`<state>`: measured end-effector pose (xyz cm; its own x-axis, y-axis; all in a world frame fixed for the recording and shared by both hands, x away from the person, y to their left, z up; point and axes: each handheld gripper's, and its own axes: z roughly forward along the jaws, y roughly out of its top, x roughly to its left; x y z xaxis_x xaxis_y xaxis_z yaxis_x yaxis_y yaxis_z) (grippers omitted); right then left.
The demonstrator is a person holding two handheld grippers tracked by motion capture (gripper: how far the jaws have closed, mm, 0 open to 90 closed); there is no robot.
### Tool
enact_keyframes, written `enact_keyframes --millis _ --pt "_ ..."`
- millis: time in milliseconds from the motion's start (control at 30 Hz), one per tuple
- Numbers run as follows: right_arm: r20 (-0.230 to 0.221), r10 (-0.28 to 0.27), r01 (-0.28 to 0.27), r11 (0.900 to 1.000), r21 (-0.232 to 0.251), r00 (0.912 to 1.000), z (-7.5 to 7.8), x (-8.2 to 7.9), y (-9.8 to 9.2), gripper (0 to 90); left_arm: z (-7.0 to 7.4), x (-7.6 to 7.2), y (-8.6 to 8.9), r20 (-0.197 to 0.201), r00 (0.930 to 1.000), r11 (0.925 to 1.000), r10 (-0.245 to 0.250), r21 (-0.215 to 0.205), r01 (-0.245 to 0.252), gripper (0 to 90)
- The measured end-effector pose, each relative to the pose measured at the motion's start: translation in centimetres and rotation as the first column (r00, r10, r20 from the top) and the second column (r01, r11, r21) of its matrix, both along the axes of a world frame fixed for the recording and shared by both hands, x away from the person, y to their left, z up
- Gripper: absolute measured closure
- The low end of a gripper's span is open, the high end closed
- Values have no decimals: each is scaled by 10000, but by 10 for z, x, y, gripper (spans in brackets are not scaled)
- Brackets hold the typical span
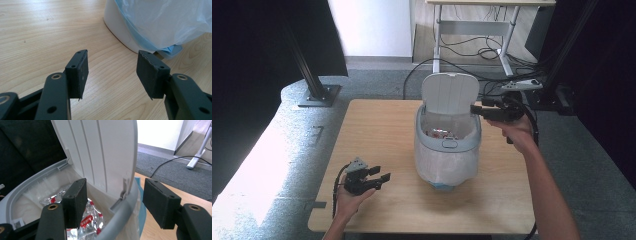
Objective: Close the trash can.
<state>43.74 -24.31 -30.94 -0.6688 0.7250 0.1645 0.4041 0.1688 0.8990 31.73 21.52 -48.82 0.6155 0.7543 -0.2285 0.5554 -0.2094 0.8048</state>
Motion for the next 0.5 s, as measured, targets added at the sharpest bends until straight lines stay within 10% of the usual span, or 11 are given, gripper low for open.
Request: enact_keyframes --millis 500 --pt "137 445 -448 9987 243 9989 15 15 10 346 1 0 4 -27 10000 10000 46 -84 -47 439"
